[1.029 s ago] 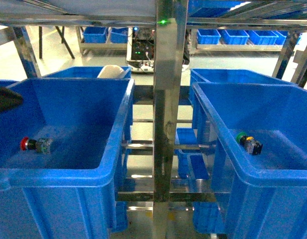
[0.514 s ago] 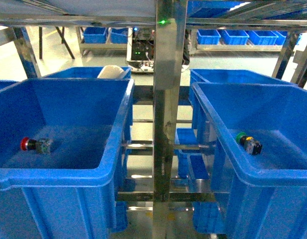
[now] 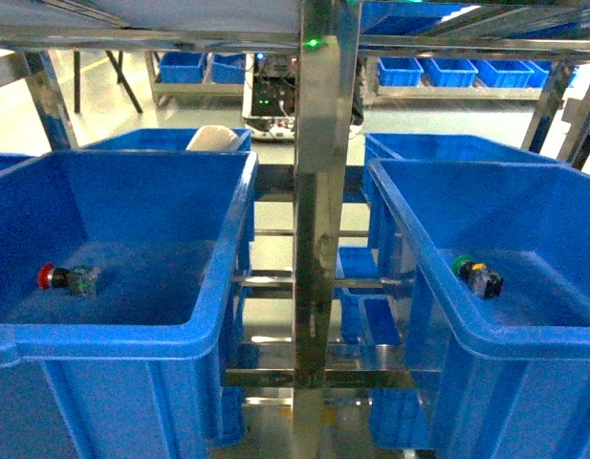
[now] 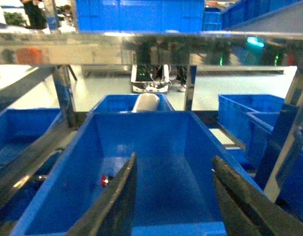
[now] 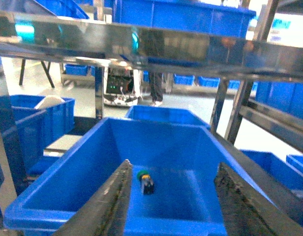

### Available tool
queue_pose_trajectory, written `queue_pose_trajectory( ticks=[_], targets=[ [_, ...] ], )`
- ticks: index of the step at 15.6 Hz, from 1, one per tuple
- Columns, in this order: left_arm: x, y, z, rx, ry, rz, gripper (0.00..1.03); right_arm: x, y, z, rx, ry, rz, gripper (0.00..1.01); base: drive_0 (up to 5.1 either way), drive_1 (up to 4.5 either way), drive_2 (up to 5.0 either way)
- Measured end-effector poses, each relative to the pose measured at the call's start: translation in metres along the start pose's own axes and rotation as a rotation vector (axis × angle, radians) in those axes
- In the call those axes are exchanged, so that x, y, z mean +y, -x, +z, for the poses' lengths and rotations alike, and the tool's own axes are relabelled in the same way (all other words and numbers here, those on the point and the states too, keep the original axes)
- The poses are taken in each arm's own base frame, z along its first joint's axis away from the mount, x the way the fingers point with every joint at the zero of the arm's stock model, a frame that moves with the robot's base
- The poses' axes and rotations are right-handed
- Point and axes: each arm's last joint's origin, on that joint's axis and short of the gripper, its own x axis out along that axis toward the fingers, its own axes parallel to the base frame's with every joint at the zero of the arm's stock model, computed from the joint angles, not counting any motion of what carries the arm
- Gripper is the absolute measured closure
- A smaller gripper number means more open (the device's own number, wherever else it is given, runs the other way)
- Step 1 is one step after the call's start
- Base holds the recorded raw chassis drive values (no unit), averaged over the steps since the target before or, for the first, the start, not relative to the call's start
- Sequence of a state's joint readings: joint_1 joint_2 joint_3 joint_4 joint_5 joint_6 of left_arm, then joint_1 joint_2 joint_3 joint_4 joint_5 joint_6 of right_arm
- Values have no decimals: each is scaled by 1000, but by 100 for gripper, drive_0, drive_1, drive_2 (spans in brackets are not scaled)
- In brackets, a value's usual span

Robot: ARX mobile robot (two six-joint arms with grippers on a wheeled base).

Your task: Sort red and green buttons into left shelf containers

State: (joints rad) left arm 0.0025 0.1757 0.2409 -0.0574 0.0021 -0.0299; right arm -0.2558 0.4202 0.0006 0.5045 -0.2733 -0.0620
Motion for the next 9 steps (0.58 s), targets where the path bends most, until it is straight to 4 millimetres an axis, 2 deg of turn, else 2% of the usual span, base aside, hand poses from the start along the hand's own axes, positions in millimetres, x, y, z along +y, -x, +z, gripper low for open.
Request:
queue_pose_trajectory(
  ticks=[1, 3, 4, 6, 8, 9],
  targets=[
    [0, -1, -13, 23, -11, -6, 68, 4, 2, -4, 45, -38, -13, 58, 0, 0, 0],
    [1, 0, -21, 2, -12, 1, 97, 11, 8, -2, 62, -64, -5, 88, 0, 0, 0],
    [1, 0, -28, 9, -13, 0, 101, 13, 9, -2, 69, -65, -15, 100, 0, 0, 0],
    [1, 0, -37, 17, -13, 0, 101, 25, 11, -1, 64, -70, 15, 99, 0, 0, 0],
    [1, 0, -42, 10, -13, 0, 101, 24, 21, -7, 120, -70, -11, 99, 0, 0, 0],
    [1, 0, -46, 16, -13, 1, 101, 24, 23, -1, 57, -70, -13, 99, 0, 0, 0]
  ],
)
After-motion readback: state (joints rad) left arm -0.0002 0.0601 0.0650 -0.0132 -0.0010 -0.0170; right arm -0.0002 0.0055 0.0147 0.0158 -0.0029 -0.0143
